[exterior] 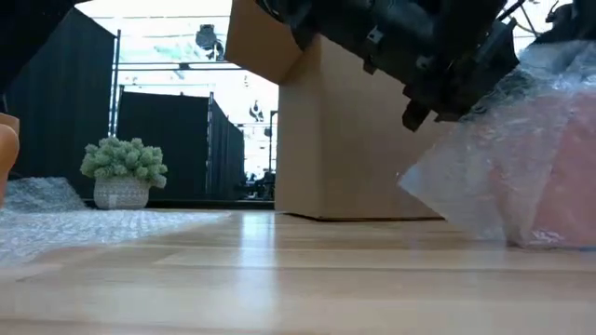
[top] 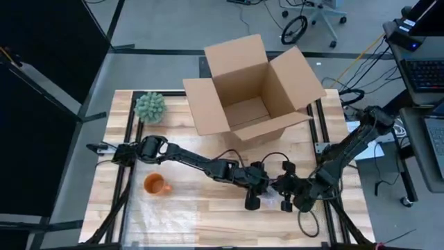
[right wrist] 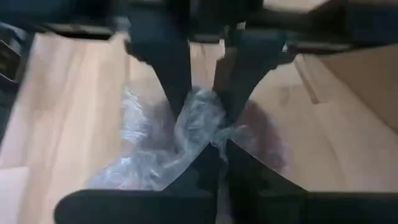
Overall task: Wrap mug
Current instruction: Wrap the pink mug with bubble wrap
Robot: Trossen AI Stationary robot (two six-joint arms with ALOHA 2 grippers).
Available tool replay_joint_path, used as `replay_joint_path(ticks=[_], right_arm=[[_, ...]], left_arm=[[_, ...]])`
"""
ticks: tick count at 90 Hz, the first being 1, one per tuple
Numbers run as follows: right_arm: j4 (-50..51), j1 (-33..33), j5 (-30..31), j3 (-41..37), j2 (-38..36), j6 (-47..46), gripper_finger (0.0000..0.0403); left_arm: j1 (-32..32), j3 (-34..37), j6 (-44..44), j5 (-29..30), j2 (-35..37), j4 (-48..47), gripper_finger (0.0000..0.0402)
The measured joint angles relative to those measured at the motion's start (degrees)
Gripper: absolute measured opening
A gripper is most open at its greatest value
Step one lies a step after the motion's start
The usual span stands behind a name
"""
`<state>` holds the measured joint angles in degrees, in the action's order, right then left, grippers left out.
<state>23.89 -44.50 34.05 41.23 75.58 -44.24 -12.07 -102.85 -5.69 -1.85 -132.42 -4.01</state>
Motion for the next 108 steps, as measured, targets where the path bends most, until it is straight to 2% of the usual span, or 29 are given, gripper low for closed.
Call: replay_joint_path(ticks=[18, 28, 45, 53, 66, 77, 96, 108], right_arm=[[-0.05, 0.97, -1.97, 0.22, 2.63, -0.05, 0.0], [0.71, 1.06, -3.98, -0.19, 3.11, -0.17, 0.0], [1.35, 1.03, -5.05, -0.25, 3.15, -0.07, 0.0], [1.58, 0.94, -5.39, -0.3, 3.15, 0.24, 0.0], [1.72, 1.0, -5.48, -0.34, 3.15, 0.51, 0.0], [1.79, 1.0, -5.82, -0.36, 3.15, 0.43, 0.0], [1.68, 1.54, -6.12, -0.54, 3.34, 0.5, 0.0], [1.63, 2.29, -6.55, -0.64, 3.43, 1.29, 0.0]], left_arm=[[-0.05, -0.2, 0.47, -0.15, 0.27, -2.59, 0.0026], [0.32, -0.22, 0.82, 0.11, 2.52, -8.38, 0.0026], [0.28, 0.22, 0.44, 2.13, 5.46, -9.79, 0.0026], [0.05, -0.07, 0.44, 3.19, 6.1, -5.79, 0.0026], [-0.08, 0.11, 0.39, 3.32, 6.6, -6.36, 0.0026], [-0.2, 0.09, 0.41, 3.19, 6.6, -2.19, 0.0026], [-0.49, -0.02, 0.0, -2.49, 3.59, 3.34, 0.0026], [-0.73, -0.07, 0.04, -3.28, 1.92, 5.02, 0.0026]])
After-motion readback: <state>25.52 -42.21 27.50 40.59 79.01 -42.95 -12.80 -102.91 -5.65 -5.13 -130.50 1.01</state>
